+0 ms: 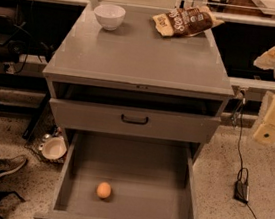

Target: Pick orange from middle drawer and place on counter

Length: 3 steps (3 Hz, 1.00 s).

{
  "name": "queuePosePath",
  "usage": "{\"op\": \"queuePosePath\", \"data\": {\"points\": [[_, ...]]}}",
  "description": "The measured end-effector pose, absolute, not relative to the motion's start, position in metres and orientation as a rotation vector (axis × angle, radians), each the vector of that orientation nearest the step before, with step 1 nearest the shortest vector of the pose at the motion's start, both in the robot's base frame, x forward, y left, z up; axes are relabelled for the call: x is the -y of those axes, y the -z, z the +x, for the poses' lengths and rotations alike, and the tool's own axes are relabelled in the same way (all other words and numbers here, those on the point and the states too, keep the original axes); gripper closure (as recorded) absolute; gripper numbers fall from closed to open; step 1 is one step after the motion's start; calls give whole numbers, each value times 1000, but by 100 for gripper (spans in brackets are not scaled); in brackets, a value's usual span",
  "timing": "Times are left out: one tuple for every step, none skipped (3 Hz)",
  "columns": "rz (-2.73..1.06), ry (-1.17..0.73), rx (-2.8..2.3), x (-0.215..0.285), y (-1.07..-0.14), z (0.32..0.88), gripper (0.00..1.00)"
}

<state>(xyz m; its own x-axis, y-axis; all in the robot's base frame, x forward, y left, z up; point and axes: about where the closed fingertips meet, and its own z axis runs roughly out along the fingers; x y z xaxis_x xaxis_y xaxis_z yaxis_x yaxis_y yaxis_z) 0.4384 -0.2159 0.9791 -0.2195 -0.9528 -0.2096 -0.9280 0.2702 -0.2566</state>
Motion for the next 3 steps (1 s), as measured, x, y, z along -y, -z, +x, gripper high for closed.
{"op": "queuePosePath", "data": {"points": [[-1719, 108, -2224, 216, -979, 438, 0], [-1728, 1, -2221, 210, -949, 428, 0], [-1727, -161, -2184, 192, -905, 409, 0]]}}
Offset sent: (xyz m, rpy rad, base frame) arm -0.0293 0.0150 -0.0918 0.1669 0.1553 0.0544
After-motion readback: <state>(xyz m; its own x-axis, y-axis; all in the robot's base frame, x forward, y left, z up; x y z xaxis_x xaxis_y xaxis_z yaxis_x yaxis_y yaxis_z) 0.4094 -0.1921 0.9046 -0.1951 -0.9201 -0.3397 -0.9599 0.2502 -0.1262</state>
